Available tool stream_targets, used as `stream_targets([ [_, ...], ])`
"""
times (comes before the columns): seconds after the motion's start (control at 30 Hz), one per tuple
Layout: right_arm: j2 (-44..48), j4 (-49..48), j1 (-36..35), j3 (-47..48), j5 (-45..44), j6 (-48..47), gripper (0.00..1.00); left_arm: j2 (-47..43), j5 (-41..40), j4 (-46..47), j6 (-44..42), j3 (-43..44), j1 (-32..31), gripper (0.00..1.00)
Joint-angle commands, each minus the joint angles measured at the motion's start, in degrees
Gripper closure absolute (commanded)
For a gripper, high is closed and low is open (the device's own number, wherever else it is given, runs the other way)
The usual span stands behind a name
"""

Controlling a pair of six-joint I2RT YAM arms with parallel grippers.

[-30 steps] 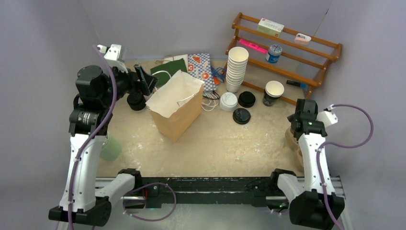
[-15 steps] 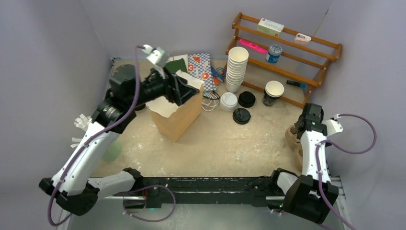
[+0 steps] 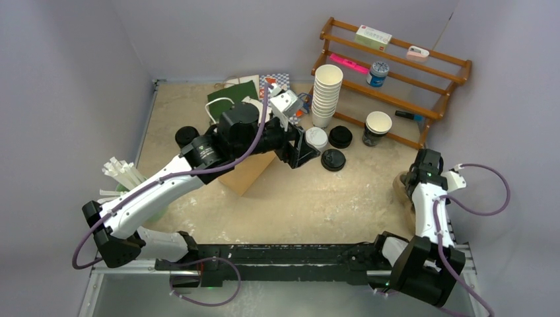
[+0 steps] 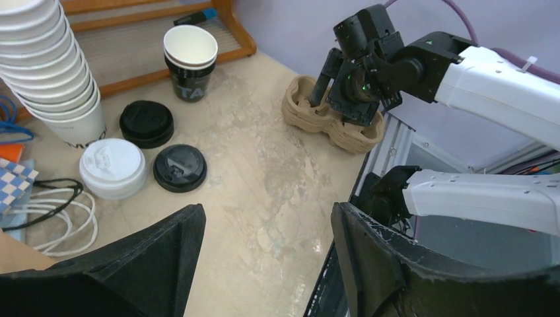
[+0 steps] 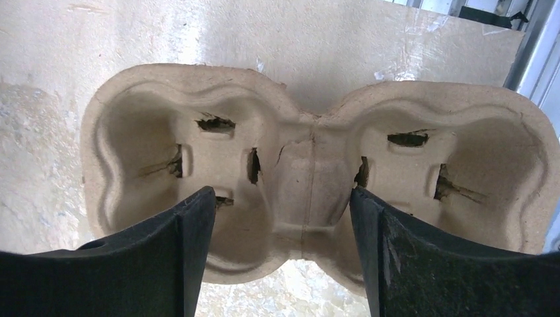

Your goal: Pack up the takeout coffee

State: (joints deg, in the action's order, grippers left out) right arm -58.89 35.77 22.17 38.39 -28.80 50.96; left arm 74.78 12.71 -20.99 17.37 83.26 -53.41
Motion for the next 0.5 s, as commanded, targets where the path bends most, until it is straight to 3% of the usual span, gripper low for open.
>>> stream_targets([
  [0.0, -2.2, -1.0, 0.2, 0.1, 4.0, -0.5, 0.25, -0.8, 1.4, 7.0, -1.4, 0.5, -0.5, 0.27],
  [0.1, -3.7, -2.0, 0.2, 1.1, 5.4, -3.0, 0.29, -0.6, 2.3, 10.0, -0.3, -1.6, -0.8, 0.27],
  [0.27, -7.1, -2.7, -0.5, 3.3, 15.5, -9.9, 0.32, 0.2, 1.5, 10.6, -0.7, -3.7, -1.0, 0.27],
  [0.47, -5.4, -1.3, -9.2, 3.0, 19.4, -9.4, 0.32, -0.1, 0.7, 15.9, 0.4, -10.8, -1.0, 0.27],
])
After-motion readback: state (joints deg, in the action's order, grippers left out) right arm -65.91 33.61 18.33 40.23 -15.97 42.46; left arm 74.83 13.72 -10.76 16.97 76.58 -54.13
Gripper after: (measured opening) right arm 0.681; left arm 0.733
